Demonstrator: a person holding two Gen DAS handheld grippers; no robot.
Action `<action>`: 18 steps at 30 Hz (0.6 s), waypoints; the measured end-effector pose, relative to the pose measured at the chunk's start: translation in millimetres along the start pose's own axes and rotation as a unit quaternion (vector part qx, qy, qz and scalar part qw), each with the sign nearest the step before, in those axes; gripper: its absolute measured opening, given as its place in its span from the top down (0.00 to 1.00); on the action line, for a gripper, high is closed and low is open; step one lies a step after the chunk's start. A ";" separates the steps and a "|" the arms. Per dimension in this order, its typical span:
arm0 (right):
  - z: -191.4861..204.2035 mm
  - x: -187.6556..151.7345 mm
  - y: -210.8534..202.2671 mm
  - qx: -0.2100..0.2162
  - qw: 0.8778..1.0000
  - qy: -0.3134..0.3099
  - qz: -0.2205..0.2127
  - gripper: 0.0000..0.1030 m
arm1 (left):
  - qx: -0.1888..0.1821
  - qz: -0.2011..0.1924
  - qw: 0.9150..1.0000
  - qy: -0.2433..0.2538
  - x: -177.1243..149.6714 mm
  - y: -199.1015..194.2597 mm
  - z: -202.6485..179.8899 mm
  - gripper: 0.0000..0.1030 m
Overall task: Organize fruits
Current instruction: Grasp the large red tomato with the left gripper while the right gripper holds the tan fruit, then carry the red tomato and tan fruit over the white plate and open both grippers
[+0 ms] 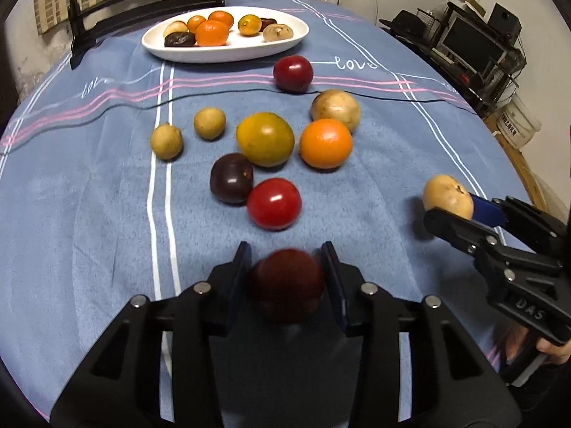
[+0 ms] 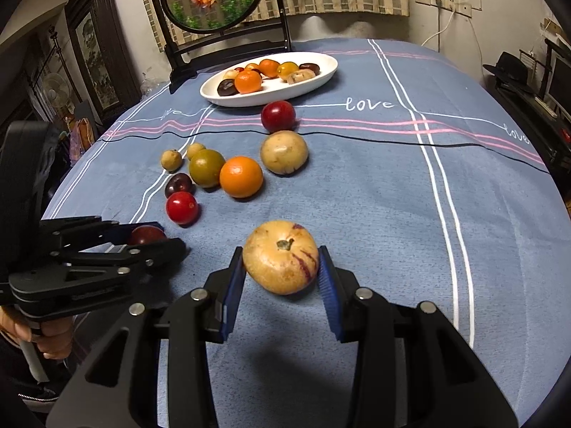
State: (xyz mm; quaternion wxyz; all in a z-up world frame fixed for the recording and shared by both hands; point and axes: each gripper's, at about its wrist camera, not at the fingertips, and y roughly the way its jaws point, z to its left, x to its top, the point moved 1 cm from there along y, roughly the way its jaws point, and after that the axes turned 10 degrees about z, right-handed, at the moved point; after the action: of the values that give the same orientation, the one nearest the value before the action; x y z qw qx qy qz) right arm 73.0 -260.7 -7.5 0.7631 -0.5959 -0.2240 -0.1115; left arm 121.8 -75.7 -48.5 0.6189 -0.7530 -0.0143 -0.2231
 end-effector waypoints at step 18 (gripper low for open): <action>5.0 14.3 -10.6 0.011 1.000 -0.012 -0.019 0.61 | 0.006 -0.073 0.997 0.037 8.0 -59.1 18.9 0.64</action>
State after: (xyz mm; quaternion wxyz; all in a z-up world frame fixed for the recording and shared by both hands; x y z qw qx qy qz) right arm 79.8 -257.3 9.4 0.7644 -0.5845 -0.2459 -0.1165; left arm 117.4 -46.2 6.5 0.6052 -0.7375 -0.0476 -0.2960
